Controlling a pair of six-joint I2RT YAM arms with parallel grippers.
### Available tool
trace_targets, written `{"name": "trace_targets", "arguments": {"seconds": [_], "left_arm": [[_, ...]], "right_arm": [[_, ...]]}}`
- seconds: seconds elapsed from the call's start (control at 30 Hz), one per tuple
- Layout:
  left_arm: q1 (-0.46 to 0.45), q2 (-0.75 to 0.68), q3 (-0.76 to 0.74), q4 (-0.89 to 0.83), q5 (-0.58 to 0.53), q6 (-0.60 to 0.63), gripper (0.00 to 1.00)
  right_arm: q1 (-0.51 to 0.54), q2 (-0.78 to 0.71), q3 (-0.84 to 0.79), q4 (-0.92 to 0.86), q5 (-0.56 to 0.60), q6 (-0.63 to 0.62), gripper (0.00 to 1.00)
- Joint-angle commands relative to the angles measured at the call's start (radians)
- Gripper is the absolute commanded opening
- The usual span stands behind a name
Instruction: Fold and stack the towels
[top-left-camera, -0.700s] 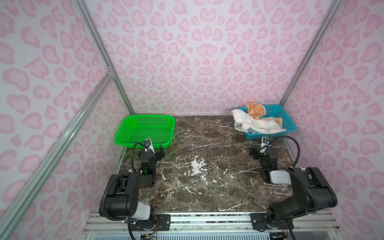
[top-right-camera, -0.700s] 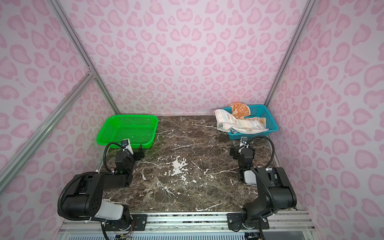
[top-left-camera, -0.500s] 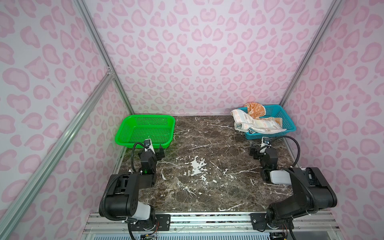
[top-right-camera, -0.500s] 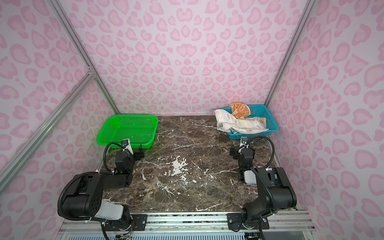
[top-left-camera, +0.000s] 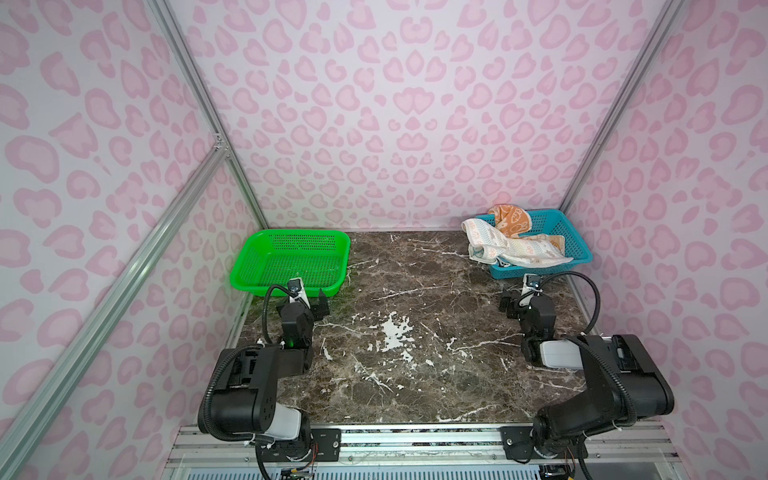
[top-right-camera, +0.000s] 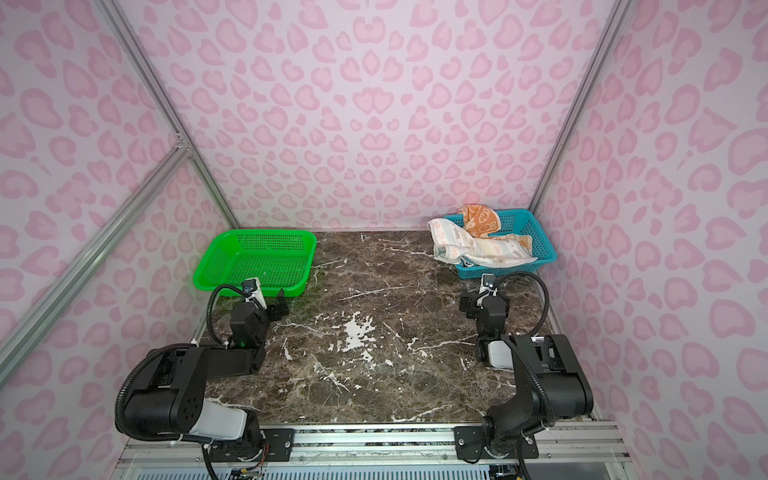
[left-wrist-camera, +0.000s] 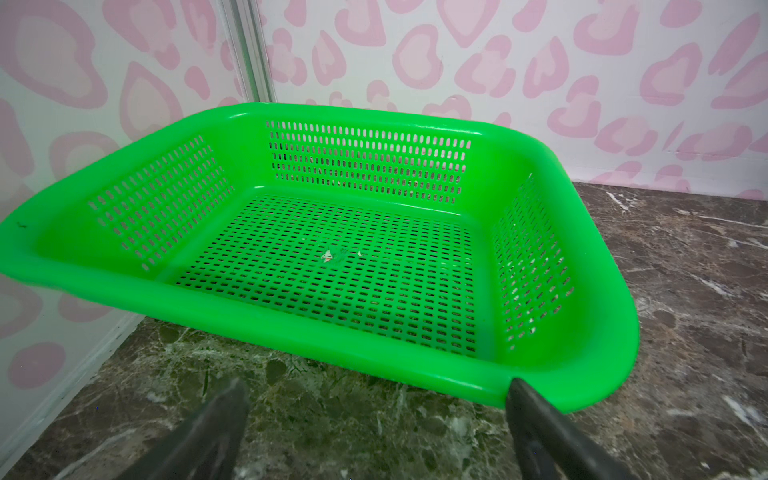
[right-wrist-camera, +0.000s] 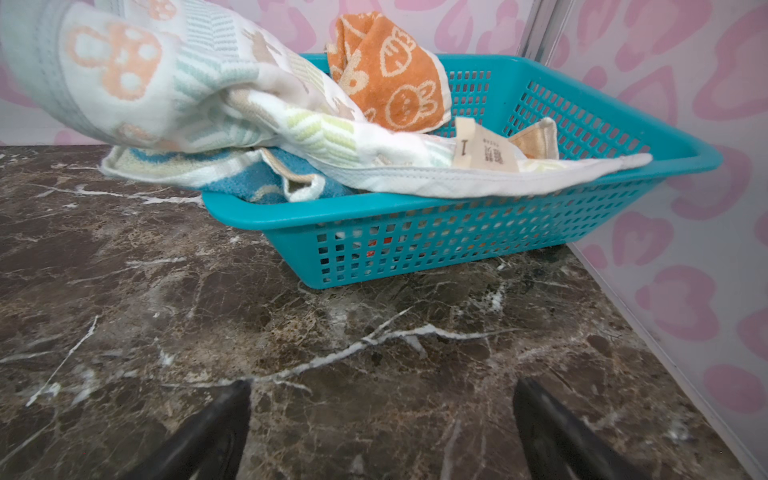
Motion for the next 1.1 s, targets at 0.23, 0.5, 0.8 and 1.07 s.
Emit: {"name": "trace_targets", "arguments": {"seconds": [0.23, 0.5, 0.8, 1.07], "left_arm": [[0.010, 0.001, 0.007, 0.008, 0.024, -0.008, 0.98], [0.006, -0.031, 0.030, -0.058, 0.009, -0.004, 0.97], [-0.015, -0.310, 0.135, -0.352, -0.055, -0.001, 0.98], [-0.079, -0.460, 0.318, -0.697, 0.163, 0.043, 0.99]], "right_arm": [[0.000, 0.000, 0.000, 0.004, 0.000, 0.002, 0.99], [0.000, -0.027, -0.021, 0.026, 0.024, 0.012, 0.99], [0.000, -0.291, 0.078, -0.319, 0.009, 0.008, 0.99], [0.000, -0.351, 0.392, -0.821, -0.165, -0.013, 0.95]]}}
